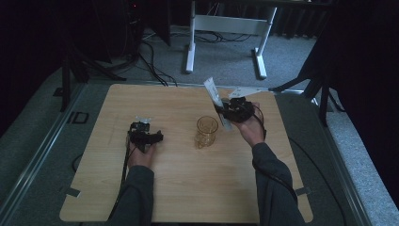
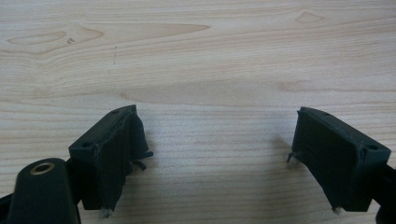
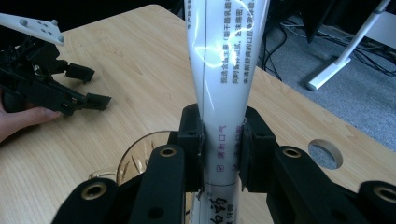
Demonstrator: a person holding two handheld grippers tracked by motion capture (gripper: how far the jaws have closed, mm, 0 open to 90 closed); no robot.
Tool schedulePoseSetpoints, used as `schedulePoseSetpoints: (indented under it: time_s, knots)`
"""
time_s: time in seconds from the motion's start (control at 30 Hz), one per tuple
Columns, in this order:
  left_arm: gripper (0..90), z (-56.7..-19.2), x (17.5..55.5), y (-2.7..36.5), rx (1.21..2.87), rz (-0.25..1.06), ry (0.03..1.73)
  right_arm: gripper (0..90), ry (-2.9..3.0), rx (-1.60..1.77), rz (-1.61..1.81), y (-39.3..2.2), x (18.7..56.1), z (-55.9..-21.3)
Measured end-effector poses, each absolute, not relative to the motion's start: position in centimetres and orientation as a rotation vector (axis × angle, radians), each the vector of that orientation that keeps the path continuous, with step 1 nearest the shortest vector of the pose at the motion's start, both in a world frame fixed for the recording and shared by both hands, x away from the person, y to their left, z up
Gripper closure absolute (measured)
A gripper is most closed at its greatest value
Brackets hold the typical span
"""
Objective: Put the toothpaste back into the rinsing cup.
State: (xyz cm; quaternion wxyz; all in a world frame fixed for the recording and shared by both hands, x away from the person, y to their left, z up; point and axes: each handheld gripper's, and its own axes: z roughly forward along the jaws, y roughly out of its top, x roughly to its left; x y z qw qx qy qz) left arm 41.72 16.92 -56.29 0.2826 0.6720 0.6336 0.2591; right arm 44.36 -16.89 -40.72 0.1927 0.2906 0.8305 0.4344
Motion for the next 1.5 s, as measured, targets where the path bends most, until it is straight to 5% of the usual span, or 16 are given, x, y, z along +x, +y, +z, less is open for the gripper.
schedulePoseSetpoints:
  time_s: [1.5]
  knots:
    - [15.1,-56.3,41.6,17.0,1.805,0.689,1.689,74.2,2.29,0.832,1.298,-13.1,44.9,-40.7]
